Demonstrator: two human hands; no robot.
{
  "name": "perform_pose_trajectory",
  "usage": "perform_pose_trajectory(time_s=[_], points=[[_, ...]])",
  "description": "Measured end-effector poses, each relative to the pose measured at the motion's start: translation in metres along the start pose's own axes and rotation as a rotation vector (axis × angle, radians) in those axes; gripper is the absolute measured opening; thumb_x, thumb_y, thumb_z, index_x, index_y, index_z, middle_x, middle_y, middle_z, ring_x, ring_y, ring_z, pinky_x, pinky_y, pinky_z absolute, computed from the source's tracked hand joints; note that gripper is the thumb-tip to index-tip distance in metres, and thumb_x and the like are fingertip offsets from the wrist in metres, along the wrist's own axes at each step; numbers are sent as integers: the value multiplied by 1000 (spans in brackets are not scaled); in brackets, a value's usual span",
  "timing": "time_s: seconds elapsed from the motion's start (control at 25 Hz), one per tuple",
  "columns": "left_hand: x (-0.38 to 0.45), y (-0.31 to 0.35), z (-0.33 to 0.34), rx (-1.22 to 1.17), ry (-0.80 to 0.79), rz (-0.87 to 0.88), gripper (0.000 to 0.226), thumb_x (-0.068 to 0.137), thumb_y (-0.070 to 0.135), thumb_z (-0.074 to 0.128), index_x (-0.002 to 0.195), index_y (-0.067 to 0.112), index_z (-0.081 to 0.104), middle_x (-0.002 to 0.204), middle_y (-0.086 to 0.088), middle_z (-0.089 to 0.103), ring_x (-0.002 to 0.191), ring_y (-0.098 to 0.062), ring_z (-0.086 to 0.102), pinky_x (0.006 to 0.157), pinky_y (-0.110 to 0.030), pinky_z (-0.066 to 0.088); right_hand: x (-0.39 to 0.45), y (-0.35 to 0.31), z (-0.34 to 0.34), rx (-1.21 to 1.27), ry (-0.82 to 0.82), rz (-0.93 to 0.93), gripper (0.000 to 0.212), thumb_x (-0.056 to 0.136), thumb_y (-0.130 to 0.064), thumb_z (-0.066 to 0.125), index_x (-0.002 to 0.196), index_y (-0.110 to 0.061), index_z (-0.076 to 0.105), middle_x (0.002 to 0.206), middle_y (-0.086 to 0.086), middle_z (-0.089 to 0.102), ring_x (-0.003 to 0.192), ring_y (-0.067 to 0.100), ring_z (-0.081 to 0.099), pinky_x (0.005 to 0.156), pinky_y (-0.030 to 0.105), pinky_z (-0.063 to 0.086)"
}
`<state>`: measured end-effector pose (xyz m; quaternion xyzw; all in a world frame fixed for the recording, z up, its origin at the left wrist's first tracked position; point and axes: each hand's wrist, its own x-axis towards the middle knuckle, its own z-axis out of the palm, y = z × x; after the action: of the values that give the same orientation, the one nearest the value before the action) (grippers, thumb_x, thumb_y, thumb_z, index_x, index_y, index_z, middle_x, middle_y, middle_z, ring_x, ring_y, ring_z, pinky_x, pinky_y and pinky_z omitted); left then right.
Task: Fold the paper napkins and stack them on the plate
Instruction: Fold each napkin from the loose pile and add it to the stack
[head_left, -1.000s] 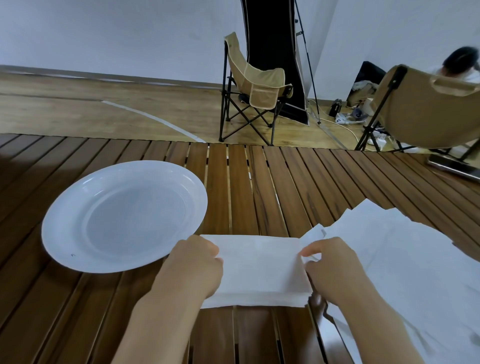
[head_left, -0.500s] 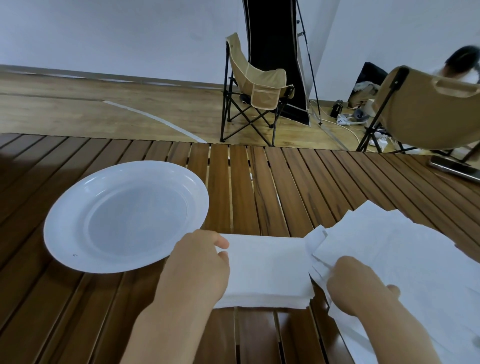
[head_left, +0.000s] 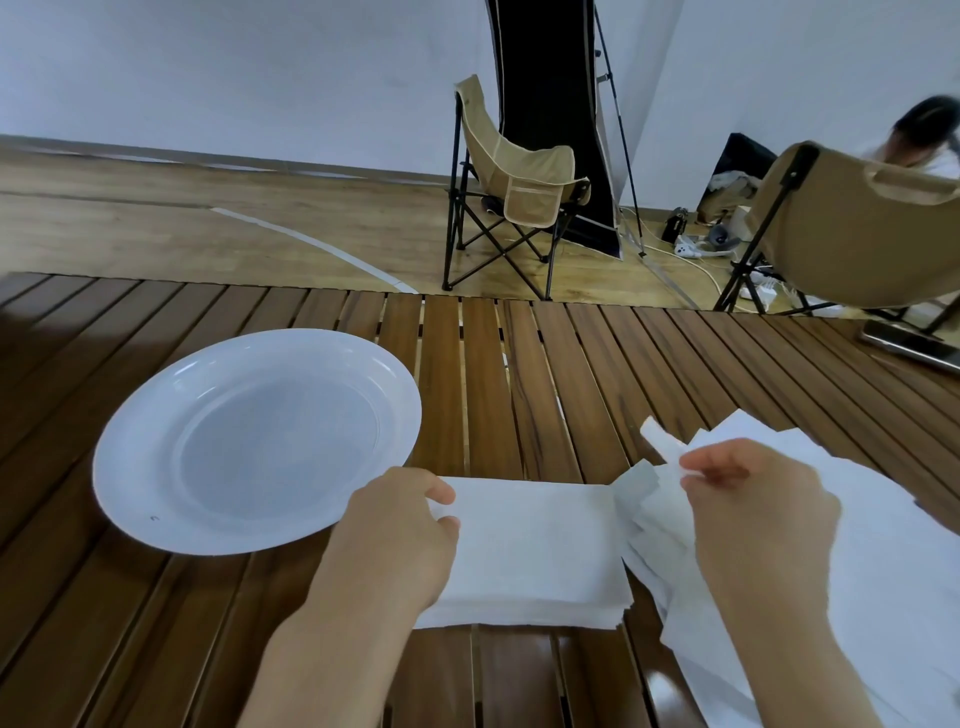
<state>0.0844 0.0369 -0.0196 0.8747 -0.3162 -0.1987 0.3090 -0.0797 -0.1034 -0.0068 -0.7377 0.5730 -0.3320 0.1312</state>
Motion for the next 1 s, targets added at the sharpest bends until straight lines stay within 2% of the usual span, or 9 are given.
perform_pose_trajectory(time_s=[0.12,0.24,0.36,0.44,0.6,0.68,0.76,0.88,1.0], points=[[-3,2,-3,-18,-28,8,35,90,30,61,123,34,53,130,10,49,115,-7,48,84,-14,33,-1,-15,-10,360,68,-126,19,84,-2,68,82,-21,66,76,-15,66,70,2,63,62,10,45],[-4,5,-9,-38,-44,62,64,80,35,73,134,40,40,138,13,45,123,-8,45,95,-22,37,-5,-29,-19,720,40,-125,20,84,-6,69,79,-25,66,64,-8,61,52,7,51,51,12,39],[-2,12,-16,-227,-36,129,112,64,38,85,143,53,6,146,17,37,134,-9,36,103,-32,36,-6,-36,-24,1159,-80,-20,17,79,-3,70,77,-20,67,72,7,56,70,19,49,66,19,44],[-2,18,-22,-378,1,190,127,58,40,87,137,64,-9,145,22,35,134,-3,33,104,-32,33,-6,-38,-24,1368,-155,104,13,73,-4,68,74,-18,69,77,4,64,80,18,58,78,27,49],[0,20,-26,-562,88,272,103,67,48,75,139,63,3,106,32,63,106,6,58,97,-32,46,-4,-31,-23,1372,-278,353,14,81,-8,64,84,-15,76,92,2,74,80,14,69,64,22,56],[0,20,-26,-577,123,273,80,79,42,69,135,64,15,86,2,74,83,-21,70,79,-48,56,-2,-27,-22,1293,-399,400,20,83,-15,63,99,-14,75,100,3,74,83,14,71,61,23,57],[1,19,-27,-546,186,283,58,86,35,63,125,63,30,76,-16,69,73,-39,64,66,-51,56,-1,-23,-19,1234,-534,392,31,78,-17,65,108,-16,72,100,3,74,88,18,71,66,27,57],[6,15,-27,-450,274,322,30,87,32,62,107,52,54,77,1,68,71,-21,60,60,-35,48,-1,-18,-13,1044,-616,302,39,72,-7,72,109,-20,71,94,5,74,94,26,69,80,37,54],[9,9,-26,-383,268,318,19,80,35,70,98,44,68,96,24,66,99,-2,57,81,-24,48,-1,-14,-7,843,-530,205,29,78,-6,73,101,-23,74,91,5,74,94,27,68,87,42,55]])
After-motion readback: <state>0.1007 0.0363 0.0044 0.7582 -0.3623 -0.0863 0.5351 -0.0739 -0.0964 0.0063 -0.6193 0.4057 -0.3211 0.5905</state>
